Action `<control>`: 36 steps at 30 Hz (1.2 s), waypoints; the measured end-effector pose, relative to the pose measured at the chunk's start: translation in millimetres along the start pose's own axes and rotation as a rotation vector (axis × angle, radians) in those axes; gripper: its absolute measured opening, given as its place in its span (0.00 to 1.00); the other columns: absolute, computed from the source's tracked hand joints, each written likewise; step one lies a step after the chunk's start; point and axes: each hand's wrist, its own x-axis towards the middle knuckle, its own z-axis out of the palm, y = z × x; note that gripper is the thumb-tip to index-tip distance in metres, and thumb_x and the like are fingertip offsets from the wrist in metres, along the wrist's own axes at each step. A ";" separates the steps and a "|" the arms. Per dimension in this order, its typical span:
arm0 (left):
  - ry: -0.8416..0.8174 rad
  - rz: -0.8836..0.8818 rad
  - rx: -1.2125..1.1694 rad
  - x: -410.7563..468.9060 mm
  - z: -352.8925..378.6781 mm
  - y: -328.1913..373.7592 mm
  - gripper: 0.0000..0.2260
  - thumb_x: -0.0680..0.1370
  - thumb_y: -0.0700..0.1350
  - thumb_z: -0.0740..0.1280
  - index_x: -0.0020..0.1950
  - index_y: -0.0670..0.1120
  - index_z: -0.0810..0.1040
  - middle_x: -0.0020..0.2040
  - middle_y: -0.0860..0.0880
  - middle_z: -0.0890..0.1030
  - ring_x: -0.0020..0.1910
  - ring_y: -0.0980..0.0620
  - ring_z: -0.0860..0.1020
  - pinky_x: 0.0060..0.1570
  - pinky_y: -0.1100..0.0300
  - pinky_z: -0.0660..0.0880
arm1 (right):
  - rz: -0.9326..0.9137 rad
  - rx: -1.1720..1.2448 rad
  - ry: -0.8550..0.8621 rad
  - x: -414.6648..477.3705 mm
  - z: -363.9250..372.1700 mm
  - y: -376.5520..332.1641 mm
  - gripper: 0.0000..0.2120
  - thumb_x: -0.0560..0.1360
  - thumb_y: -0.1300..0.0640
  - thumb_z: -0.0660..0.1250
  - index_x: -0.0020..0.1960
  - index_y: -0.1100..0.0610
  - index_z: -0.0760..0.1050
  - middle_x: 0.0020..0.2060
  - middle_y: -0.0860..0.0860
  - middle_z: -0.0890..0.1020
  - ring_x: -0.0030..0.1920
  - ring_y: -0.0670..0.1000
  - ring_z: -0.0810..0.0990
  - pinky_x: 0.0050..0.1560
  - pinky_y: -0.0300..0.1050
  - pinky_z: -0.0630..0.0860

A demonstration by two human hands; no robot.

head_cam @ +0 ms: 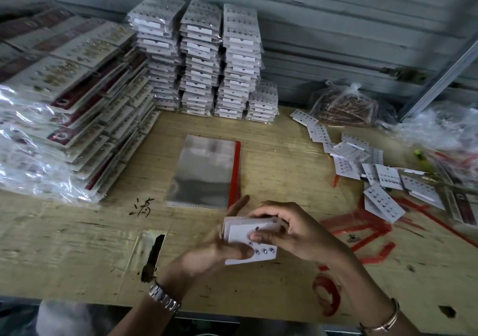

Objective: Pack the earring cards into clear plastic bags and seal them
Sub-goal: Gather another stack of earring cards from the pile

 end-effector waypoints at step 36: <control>0.828 0.307 1.371 20.3 -39.9 7.5 0.11 0.72 0.46 0.78 0.52 0.44 0.85 0.53 0.46 0.82 0.51 0.44 0.78 0.45 0.49 0.79 | -0.052 0.139 0.429 -16.2 17.9 44.0 0.13 0.73 0.47 0.74 0.58 0.44 0.81 0.51 0.46 0.86 0.53 0.46 0.84 0.52 0.34 0.77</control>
